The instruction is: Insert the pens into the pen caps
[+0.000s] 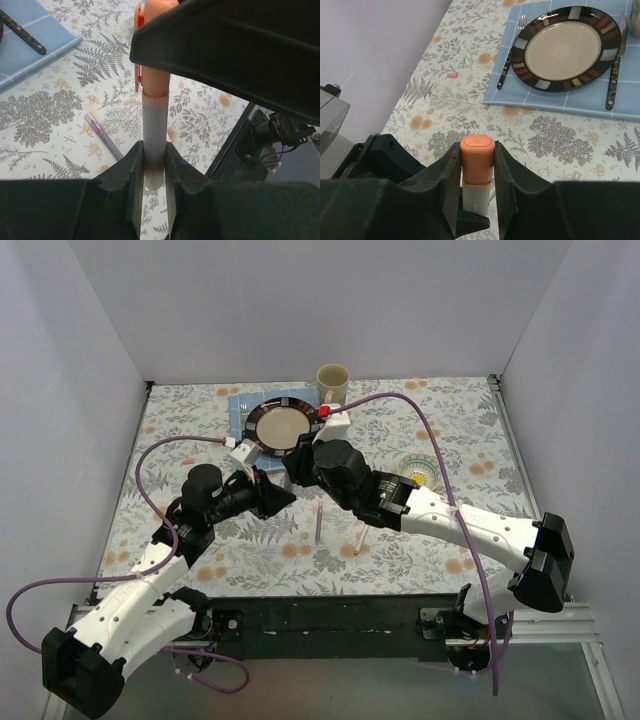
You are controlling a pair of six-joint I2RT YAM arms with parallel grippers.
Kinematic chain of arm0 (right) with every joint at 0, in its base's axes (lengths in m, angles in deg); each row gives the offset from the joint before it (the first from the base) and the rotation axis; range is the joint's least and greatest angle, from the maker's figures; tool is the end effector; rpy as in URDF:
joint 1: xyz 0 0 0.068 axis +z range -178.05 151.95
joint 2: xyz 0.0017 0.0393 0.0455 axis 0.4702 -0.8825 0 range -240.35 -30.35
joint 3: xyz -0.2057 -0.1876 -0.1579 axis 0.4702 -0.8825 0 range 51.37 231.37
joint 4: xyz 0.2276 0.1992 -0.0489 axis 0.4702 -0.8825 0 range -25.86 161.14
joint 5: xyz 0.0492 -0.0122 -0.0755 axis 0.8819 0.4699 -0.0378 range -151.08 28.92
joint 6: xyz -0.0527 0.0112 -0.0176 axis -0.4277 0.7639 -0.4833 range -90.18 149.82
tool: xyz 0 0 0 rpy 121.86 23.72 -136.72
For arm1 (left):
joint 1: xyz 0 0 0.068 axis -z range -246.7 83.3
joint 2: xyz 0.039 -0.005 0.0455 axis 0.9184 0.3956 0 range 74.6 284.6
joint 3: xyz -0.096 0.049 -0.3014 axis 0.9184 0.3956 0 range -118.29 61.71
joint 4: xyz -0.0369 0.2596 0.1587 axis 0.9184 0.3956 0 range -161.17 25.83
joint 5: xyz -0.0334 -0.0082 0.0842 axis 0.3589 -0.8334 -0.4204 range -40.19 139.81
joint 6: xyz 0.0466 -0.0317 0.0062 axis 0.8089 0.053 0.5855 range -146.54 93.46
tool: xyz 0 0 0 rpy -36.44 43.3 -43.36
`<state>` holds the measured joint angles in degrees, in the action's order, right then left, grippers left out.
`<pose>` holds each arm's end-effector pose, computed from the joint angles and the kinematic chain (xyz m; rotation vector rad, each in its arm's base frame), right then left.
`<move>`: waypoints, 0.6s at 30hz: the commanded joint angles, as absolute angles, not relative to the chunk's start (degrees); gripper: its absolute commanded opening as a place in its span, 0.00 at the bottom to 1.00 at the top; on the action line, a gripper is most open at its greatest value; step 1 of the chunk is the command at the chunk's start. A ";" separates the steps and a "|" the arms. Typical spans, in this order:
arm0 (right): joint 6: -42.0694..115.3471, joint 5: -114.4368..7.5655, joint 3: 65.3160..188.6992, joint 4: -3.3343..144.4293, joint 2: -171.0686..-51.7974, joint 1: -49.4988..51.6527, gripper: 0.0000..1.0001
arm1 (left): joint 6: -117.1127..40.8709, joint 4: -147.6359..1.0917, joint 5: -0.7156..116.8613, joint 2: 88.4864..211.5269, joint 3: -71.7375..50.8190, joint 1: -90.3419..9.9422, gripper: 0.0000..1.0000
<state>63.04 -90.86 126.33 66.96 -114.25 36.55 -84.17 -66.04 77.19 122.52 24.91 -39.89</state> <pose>0.1854 0.3444 0.4135 -0.1208 1.8299 0.7596 0.1827 -0.1129 0.3174 -0.1845 2.0844 -1.4089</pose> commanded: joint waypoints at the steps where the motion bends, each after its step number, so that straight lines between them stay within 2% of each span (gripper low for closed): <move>1: 67.44 -94.56 124.14 60.87 -116.13 40.06 0.01 | -84.11 -70.55 72.84 119.34 23.65 -40.16 0.00; 5: 67.27 -90.63 122.76 63.75 -115.96 40.77 0.01 | -84.11 -70.82 73.01 119.25 23.83 -40.16 0.00; 10: 69.45 -85.87 119.06 68.15 -111.39 40.94 0.11 | -83.93 -70.73 71.96 119.07 23.92 -40.16 0.00; 14: 72.18 -82.00 114.84 70.53 -108.31 41.03 0.29 | -84.02 -70.82 72.13 118.98 23.92 -40.07 0.00; 18: 71.93 -81.99 114.04 72.11 -105.68 41.03 0.55 | -84.29 -71.34 74.50 119.16 24.09 -40.16 0.00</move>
<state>70.23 -88.74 115.84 73.93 -107.91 38.60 -83.97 -63.62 77.89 120.34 25.68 -38.89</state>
